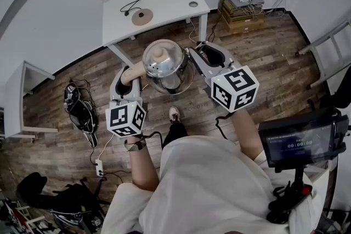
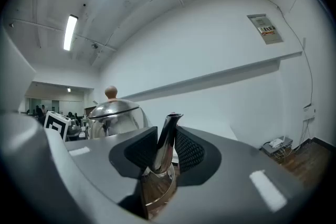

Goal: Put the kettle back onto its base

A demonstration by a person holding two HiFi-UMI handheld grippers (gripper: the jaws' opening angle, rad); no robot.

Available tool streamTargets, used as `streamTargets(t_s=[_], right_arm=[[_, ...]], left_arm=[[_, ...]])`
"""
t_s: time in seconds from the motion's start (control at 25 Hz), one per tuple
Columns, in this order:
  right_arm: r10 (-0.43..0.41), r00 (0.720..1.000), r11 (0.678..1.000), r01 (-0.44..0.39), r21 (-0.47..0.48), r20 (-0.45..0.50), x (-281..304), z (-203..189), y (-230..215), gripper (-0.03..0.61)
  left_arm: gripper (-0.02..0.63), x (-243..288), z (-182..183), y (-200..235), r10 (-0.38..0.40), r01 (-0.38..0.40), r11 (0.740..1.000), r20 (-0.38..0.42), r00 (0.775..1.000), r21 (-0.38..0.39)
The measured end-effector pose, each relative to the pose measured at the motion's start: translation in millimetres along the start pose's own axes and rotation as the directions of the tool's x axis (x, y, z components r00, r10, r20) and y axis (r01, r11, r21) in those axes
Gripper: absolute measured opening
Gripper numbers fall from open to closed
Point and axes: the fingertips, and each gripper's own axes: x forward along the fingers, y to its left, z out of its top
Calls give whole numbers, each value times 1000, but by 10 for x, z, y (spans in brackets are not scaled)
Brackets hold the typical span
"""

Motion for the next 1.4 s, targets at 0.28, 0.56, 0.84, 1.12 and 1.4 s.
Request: streamTargets(t_s=[0.28,0.56,0.84,1.12,1.4], right_arm=[[17,999,1000,-16,-16,49,-27,157,56,109],[15,1000,1000,-15,-6,16,986,98,-119,115],[-9,1000,1000,9,-12,-1,1577,137,-179,114],[-47,999,999,47,10,-26,1992,108,-286,114],[-75,995,996,77,42,-62,2538,-167,-387,114]], left_arm=[[101,-17,150,11,-9,9,1000,26,1000,5],[101,681,49,701,-12,12,1000,-5,1000,-18],[101,1093,29,1139,-26,26,999,-14,1000,-26],[101,1445,13,1429,-48,47,999,-34,998,-24],[101,1851,-256,1840,-75,73,997,-65,995,-22]])
